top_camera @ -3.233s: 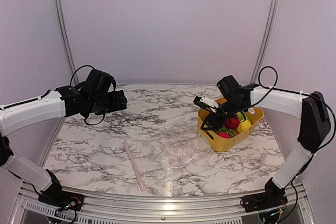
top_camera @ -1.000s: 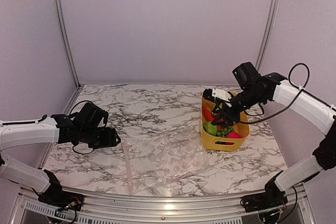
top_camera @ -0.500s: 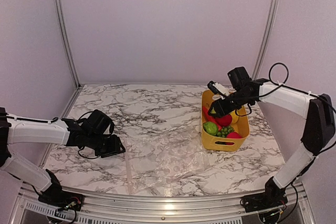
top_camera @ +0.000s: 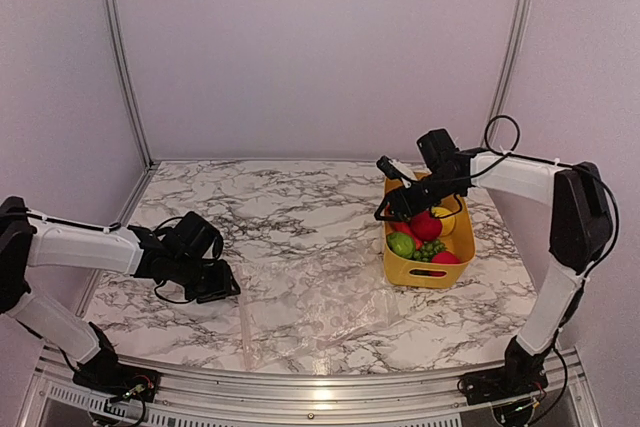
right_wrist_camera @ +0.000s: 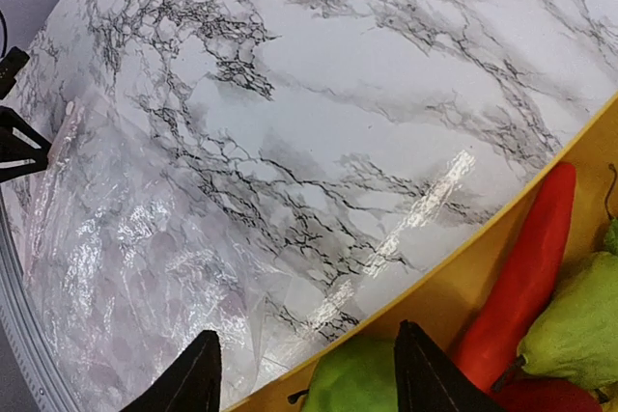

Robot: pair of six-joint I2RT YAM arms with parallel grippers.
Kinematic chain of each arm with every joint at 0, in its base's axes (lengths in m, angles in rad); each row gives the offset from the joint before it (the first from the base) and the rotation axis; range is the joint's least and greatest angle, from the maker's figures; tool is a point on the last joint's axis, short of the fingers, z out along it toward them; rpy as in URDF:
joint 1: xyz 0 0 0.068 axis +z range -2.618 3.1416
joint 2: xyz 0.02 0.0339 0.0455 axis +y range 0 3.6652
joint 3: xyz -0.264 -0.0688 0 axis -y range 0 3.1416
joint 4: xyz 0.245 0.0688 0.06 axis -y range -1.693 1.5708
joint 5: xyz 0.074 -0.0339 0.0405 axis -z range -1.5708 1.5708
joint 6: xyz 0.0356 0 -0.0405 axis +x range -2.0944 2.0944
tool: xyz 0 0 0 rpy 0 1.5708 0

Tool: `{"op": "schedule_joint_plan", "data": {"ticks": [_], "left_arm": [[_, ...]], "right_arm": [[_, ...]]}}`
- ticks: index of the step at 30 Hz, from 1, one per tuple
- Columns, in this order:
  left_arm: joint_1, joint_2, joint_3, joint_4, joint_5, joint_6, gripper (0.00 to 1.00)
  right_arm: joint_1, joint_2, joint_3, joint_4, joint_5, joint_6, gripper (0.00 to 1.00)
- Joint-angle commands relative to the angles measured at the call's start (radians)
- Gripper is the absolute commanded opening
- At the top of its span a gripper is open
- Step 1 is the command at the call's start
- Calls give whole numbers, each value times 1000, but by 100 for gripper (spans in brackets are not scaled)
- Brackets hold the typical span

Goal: Place the food in the zip-top bag and seal the zipper
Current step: Adjust the bin at the center of the board.

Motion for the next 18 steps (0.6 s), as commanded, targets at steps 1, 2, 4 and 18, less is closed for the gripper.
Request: {"op": "schedule_joint_plan", "data": {"ticks": [1,2,4,18], "left_arm": [[-4,45,40,-3,7,8,42],[-5,52,45,-6,6,10,41],[-5,65,55,-8,7,11,41],[-5,118,139,-53,38,54,21]], "right_arm": [[19,12,48,-23,-94,-72,55],[24,9,47,-29,-108,-88,53],[38,2,42,-40,-128,-121,50],[87,-136,67,-99,166,-257,58]]}}
